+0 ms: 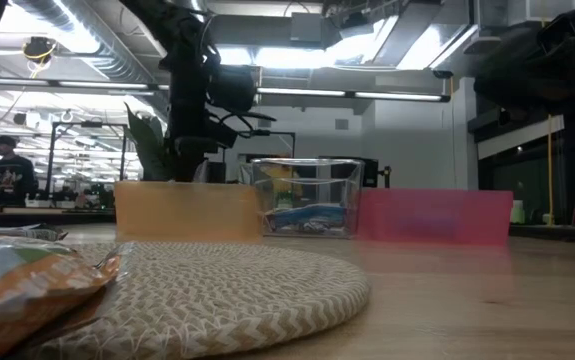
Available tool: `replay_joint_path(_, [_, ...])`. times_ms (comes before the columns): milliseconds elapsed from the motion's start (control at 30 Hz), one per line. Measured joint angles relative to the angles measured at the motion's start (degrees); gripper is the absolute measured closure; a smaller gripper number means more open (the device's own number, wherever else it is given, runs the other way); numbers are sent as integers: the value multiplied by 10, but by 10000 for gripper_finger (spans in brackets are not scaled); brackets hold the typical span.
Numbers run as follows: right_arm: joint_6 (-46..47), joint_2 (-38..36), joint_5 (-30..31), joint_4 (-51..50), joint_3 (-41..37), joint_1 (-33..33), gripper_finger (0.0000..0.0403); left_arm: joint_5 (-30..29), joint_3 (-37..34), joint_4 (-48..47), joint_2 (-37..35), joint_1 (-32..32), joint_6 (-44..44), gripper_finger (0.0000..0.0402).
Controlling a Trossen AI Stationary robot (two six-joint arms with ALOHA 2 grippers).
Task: Pick and place Granola Bars by type
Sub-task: Put the top orange granola bar into the orange bin, then put the bottom orange granola bar into the orange bin
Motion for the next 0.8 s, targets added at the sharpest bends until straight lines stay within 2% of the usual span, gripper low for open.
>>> replay_joint_path(467, [0, 0, 0, 0, 0, 0, 271, 10, 0, 0, 0, -4, 1, 273])
replay_joint_path(800, [0, 0, 0, 0, 0, 0, 271, 11, 36, -39, 0, -39, 10, 254])
